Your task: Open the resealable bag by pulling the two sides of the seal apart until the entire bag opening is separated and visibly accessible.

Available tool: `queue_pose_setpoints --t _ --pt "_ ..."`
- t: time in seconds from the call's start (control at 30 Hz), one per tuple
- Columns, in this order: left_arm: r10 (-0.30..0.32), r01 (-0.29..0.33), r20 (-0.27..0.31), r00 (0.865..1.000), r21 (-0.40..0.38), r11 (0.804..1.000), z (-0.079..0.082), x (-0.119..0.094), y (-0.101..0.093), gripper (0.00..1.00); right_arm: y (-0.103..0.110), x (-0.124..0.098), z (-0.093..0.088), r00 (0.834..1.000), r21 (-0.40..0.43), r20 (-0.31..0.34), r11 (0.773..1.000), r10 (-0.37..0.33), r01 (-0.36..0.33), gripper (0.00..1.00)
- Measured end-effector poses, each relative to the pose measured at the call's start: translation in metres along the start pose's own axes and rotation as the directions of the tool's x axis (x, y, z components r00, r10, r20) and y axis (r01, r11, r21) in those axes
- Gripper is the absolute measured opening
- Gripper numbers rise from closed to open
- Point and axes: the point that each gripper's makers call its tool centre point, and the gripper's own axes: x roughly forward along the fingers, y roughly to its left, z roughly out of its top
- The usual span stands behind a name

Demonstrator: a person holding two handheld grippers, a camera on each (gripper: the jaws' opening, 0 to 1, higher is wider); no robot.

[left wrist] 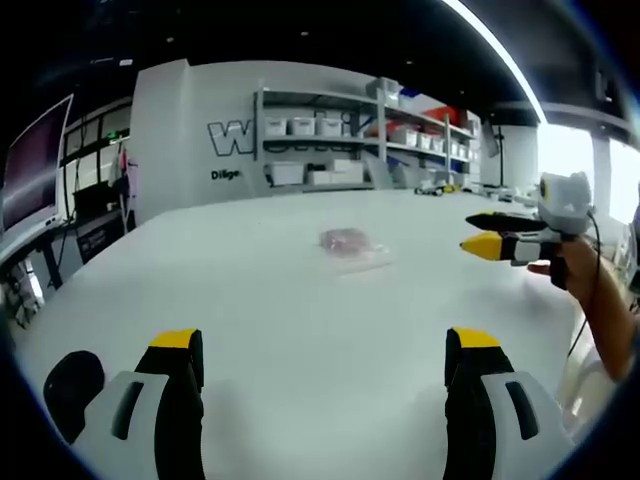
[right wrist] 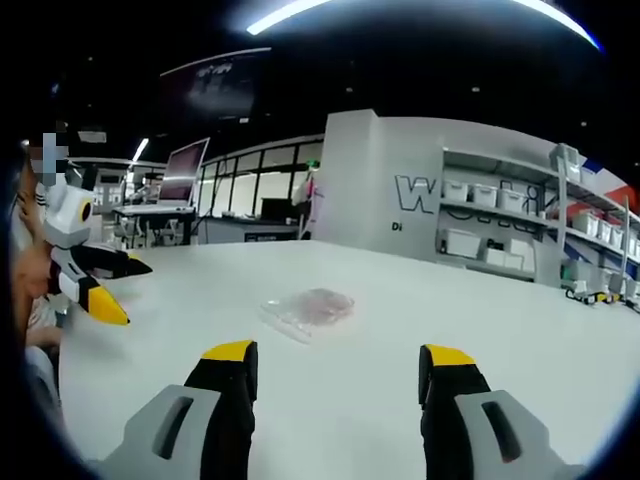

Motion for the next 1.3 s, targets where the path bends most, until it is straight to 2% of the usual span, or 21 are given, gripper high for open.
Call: queue_pose_setpoints --t 0.6,0.8,1.3 --pt "-0.001 0.001 0.0 1.0 -0.005 1.0 -0.001 -0.001 0.001 1.0 0.004 0.026 -0.001 0.998 -0.038 -0.034 0.998 0.046 -0.047 0.61" --pt "-0.002 0.002 -0.004 1.0 -0.002 1.0 -0.001 0.0 0.001 1.0 0.006 0.032 -0.002 0.997 -0.056 -0.041 0.996 0.066 -0.068 0.51" --pt "-0.002 0.002 -0.003 1.0 -0.004 1.0 -0.001 0.001 0.001 1.0 0.008 0.046 0.0 0.993 -0.07 -0.059 0.992 0.1 -0.104 0.44"
